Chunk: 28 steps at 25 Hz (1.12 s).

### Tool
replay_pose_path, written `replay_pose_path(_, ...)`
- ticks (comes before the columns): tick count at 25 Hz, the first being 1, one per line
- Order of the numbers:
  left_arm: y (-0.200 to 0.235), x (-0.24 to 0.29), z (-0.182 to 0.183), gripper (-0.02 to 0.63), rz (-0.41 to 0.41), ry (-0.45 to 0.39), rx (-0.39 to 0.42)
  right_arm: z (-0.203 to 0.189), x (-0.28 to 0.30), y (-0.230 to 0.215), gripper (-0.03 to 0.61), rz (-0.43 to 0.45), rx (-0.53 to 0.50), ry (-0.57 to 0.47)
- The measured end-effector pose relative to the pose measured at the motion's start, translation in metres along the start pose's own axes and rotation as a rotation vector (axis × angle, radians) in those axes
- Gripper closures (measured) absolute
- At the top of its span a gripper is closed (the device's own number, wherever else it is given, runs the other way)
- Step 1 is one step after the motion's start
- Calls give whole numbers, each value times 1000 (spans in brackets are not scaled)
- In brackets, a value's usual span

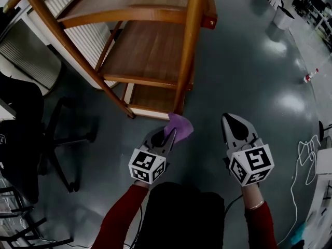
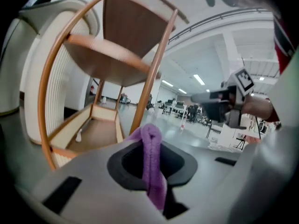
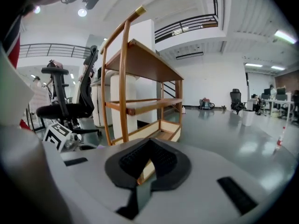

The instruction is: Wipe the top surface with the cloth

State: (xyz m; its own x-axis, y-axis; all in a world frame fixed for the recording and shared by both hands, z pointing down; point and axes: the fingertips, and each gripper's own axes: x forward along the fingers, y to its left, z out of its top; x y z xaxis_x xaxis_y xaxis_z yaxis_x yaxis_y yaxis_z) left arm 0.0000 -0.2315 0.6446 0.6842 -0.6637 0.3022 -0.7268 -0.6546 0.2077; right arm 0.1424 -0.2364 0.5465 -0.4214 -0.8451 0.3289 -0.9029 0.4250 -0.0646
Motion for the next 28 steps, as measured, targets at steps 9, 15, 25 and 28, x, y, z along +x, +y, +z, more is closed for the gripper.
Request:
replay_pose_path(9,-83,-107,253,566,21,-258,91,187,-83,24,574,68,-35,-75)
replay_pose_path(15,-119,-159,377,566,83,-273,31,293,-149,47,574,105,90,-71)
replay_pose_path(25,-141,-181,486,566,107,-302,79,421,-182,79,574,168,62,-218)
replay_pose_path(28,-137,-187,498,566,103,-316,101,430,-180,88,574,179,54,-239)
